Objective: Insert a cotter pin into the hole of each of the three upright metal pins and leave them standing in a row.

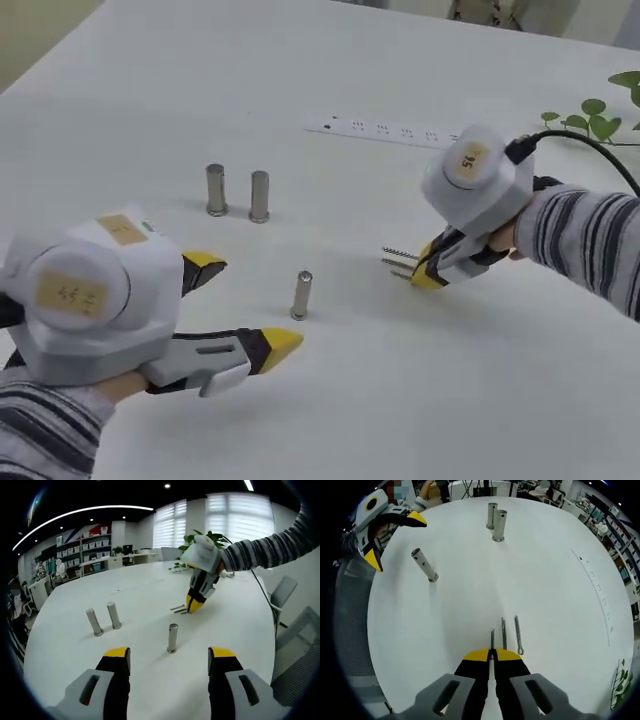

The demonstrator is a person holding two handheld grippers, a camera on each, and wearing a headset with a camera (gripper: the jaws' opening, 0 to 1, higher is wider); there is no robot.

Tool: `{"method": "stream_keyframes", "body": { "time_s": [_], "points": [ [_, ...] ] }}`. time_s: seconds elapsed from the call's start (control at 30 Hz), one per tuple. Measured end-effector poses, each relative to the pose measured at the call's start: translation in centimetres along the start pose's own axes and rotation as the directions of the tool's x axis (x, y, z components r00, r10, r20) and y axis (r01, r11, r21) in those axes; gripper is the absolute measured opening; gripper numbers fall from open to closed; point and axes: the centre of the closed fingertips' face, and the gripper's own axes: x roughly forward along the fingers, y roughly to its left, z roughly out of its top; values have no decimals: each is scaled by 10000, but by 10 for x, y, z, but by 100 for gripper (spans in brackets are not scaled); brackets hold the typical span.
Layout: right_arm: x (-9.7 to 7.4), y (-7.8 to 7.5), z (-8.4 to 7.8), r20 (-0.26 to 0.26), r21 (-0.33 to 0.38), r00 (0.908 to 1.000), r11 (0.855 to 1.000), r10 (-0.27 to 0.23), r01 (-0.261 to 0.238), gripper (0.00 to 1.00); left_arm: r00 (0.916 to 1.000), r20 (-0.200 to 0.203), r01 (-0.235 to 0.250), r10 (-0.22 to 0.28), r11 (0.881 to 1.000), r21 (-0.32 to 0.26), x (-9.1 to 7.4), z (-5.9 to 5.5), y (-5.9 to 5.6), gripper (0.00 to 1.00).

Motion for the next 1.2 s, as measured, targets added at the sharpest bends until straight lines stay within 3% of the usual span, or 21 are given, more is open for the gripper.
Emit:
{"method": "stream_keyframes", "body": {
  "time_s": [0.3, 0.73, 1.2],
  "points": [
    [1, -1, 1, -377, -692, 9993, 9976, -84, 58, 0, 10000, 88, -28, 29, 10000, -56, 0, 2, 2, 59],
    [2, -3, 0, -352, -365, 9993, 9993, 112, -125, 0, 9999, 98, 68, -68, 10000, -14, 1, 2, 1, 58],
    [3, -3, 0, -498, -1192, 9984, 9927, -261, 200, 0, 10000, 46, 69, -69, 10000, -22, -1, 1, 3, 57]
  ]
}}
